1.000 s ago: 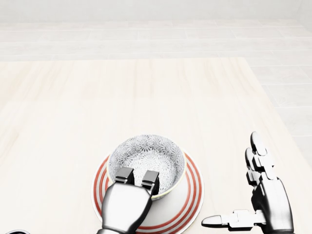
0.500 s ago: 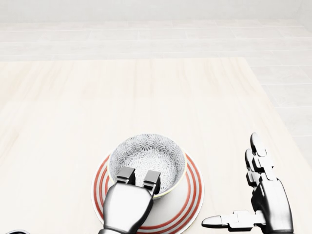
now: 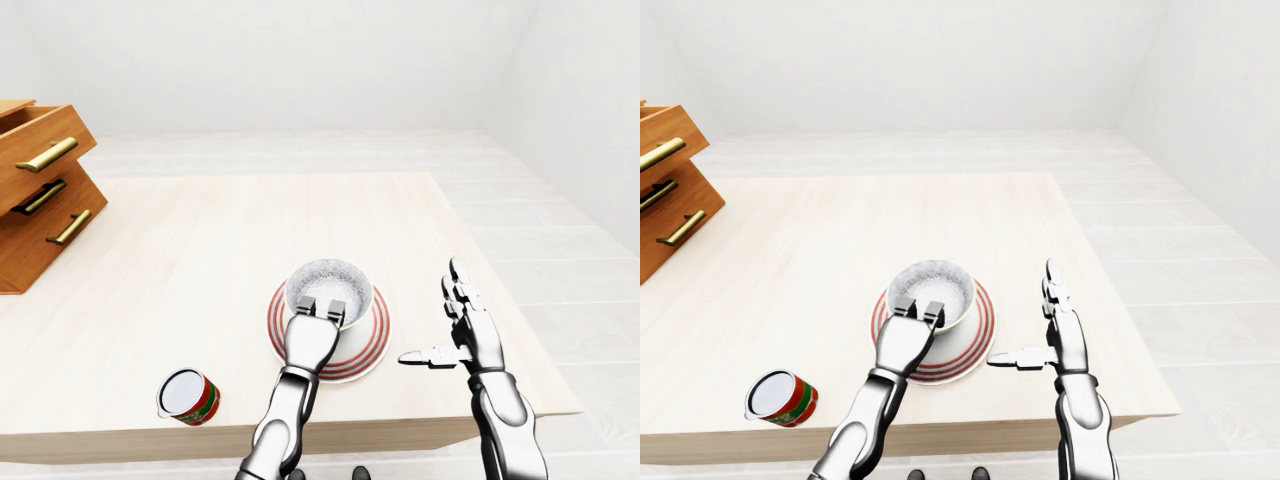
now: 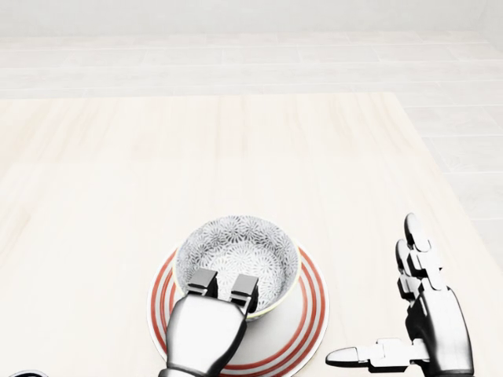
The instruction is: Put the bowl on the plate.
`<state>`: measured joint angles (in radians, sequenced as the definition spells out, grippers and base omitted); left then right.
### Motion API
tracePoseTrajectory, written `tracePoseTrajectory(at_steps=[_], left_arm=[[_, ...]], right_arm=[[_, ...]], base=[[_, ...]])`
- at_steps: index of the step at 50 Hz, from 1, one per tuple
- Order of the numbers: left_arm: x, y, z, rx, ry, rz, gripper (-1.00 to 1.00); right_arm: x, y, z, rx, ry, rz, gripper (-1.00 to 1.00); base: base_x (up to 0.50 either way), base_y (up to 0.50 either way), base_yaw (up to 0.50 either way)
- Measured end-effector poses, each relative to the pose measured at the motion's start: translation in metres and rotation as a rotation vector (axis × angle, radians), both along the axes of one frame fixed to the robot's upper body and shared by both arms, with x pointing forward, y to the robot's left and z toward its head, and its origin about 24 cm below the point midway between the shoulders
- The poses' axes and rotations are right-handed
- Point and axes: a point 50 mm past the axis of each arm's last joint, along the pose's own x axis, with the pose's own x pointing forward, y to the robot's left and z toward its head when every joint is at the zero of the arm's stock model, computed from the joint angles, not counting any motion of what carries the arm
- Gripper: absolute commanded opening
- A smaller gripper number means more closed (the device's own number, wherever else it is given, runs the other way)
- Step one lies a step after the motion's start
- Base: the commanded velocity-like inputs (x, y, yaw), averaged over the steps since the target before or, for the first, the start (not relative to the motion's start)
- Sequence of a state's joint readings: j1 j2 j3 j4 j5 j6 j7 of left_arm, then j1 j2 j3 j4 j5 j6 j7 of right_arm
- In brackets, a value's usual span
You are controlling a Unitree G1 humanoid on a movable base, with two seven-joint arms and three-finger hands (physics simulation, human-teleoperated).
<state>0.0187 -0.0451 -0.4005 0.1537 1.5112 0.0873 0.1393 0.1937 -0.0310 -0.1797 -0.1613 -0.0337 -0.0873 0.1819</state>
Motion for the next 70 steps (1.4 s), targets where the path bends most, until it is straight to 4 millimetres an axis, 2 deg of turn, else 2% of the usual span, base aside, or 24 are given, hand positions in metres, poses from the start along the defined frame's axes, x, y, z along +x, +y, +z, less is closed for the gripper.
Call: tracePoseTrajectory(at_steps=[42,43,44,45,46,59,63,70], left_arm=[[-0.0026,0.0010,-0.0002,-0.008,-0.001,0.003,-1.00],[-0.0026,0.0010,-0.0002,-0.008,-0.001,0.003,-0.75],[-0.0026,0.0009,-0.0003,-0.008,-0.001,0.003,-0.62],[-0.0025,0.0008,-0.0003,-0.005,-0.002,0.002,-0.66],[-0.0025,0.0006,-0.0003,0.000,-0.005,0.001,-0.98],[-0.0025,0.0001,-0.0018,0.012,0.004,-0.003,-1.00],[-0.0027,0.0001,-0.0021,0.012,0.006,-0.003,-0.95],[-0.0029,-0.0003,-0.0007,0.029,-0.008,-0.007,-0.68]], right_arm=[[-0.0009,0.0005,0.0018,-0.002,-0.007,0.001,1.00],[-0.0008,0.0003,0.0016,-0.001,-0.006,0.001,1.00],[-0.0006,0.0002,0.0014,-0.001,-0.006,0.000,1.00],[-0.0005,0.0002,0.0012,-0.001,-0.005,0.000,1.00],[-0.0006,0.0001,0.0011,0.000,-0.004,0.000,1.00],[-0.0003,-0.0009,0.0003,0.003,-0.002,-0.003,1.00],[-0.0003,-0.0011,0.0004,0.004,-0.002,-0.003,1.00],[-0.0003,-0.0013,0.0007,0.003,-0.004,-0.004,1.00]], base=[[0.00,0.00,0.00],[0.00,0.00,0.00],[0.00,0.00,0.00],[0.00,0.00,0.00],[0.00,0.00,0.00],[0.00,0.00,0.00],[0.00,0.00,0.00],[0.00,0.00,0.00]])
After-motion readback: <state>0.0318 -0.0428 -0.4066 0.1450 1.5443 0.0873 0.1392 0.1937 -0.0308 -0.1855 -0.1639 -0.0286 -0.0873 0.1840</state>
